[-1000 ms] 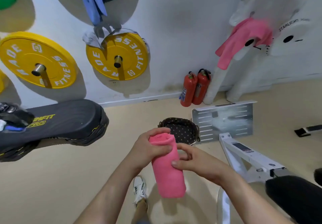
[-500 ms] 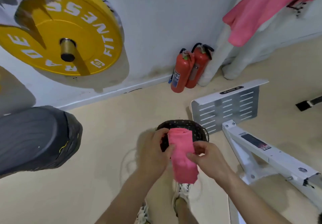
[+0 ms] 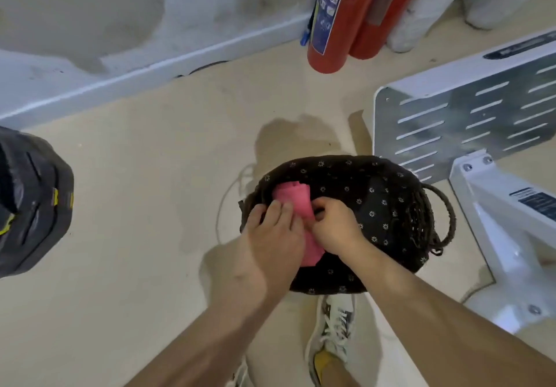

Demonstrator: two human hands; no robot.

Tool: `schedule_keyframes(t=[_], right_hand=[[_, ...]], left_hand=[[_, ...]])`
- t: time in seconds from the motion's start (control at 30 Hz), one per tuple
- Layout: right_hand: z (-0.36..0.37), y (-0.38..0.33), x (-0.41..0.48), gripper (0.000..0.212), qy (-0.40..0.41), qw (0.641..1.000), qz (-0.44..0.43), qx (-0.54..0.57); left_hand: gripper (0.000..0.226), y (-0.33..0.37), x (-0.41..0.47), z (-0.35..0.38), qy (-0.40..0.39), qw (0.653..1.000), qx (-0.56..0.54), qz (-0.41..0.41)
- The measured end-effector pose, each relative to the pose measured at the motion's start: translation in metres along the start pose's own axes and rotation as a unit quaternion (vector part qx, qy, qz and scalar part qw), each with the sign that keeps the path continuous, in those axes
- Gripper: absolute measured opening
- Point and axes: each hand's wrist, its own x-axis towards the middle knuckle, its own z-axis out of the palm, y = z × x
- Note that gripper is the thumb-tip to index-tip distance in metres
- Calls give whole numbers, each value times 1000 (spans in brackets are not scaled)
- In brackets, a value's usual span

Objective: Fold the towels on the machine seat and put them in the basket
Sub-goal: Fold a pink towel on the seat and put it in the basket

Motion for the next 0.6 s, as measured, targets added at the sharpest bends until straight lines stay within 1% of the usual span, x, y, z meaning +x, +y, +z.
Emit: schedule_keyframes(t=[0.1,0.17,0.27,0.3,0.37,0.4,0.47,0.5,0.53,0.57,0.6], right_hand=[[14,7,10,20,2,1000,17,11],[13,7,9,17,31,999,9,-16],[4,6,-10,21,105,991,-52,-68],[0,8,-18,25,106,989,-80,-63],[-3,14,-31,32,45,993,-108,-23],[-3,18,-36,35,2,995,-103,0],[-1,26,-41,38,-56,994,-84,35],[-1,29,-41,40,-64,993,-81,53],[-2,29,-40,41,-66,992,-77,73],[-3,28,-39,43,-64,991,-72,91],[-4,28,-39,46,-60,991,-67,95]], left_hand=[[51,6,23,7,-73,991,109,36],[59,11,37,8,-97,983,148,41],[64,15,52,14,-97,984,142,38],[69,15,54,14,-107,982,150,38],[80,14,58,14,-129,978,159,44],[82,13,59,14,-137,977,157,46],[80,13,61,13,-139,978,150,48],[78,14,61,11,-139,978,149,48],[73,13,59,9,-133,980,142,49],[62,12,56,7,-119,983,127,53],[44,10,52,6,-89,987,117,62]])
